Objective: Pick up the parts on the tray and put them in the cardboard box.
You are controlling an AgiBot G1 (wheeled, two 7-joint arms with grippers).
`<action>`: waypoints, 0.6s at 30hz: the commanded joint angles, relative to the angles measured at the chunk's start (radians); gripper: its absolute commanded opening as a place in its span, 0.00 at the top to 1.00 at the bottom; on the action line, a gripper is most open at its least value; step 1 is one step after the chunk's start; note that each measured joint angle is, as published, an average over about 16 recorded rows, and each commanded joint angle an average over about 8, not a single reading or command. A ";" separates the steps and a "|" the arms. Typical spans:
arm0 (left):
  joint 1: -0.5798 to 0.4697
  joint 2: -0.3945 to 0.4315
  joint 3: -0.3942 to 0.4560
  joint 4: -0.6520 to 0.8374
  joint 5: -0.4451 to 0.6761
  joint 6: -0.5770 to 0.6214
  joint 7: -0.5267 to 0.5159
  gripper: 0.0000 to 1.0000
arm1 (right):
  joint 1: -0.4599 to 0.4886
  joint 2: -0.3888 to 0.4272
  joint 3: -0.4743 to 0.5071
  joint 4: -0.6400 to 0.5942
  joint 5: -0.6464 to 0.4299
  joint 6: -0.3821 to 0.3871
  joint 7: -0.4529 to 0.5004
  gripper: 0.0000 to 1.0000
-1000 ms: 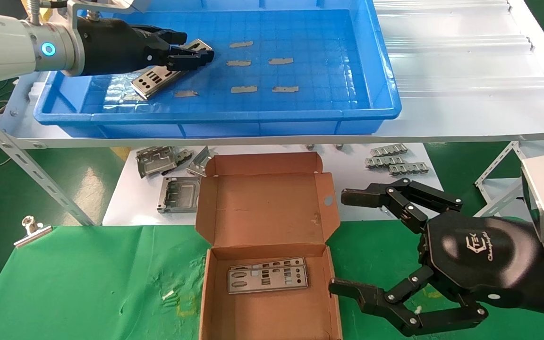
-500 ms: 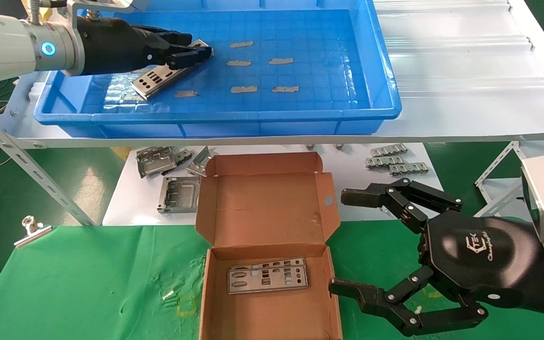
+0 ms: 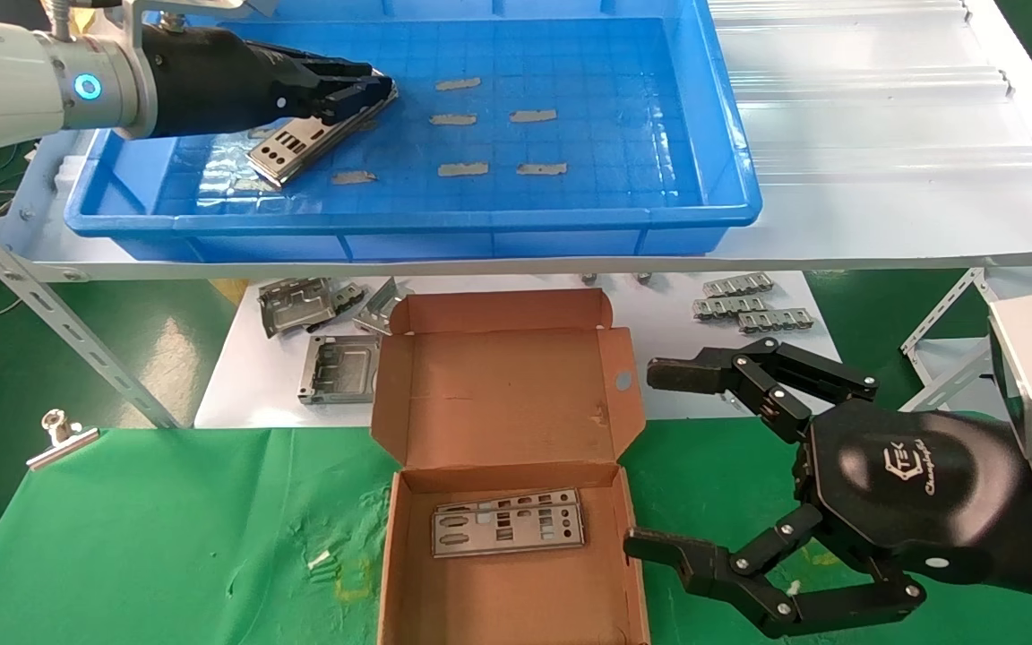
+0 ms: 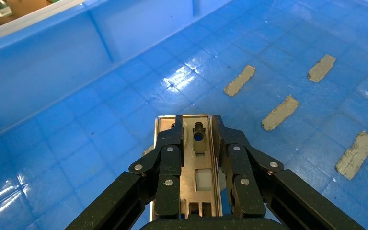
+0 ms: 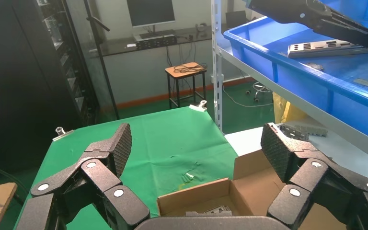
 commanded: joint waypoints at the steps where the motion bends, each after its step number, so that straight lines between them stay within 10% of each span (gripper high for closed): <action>1: -0.001 -0.001 0.000 -0.001 0.000 0.001 0.001 1.00 | 0.000 0.000 0.000 0.000 0.000 0.000 0.000 0.00; 18: -0.028 -0.018 -0.009 -0.014 -0.014 0.048 0.017 1.00 | 0.000 0.000 0.000 0.000 0.000 0.000 0.000 0.00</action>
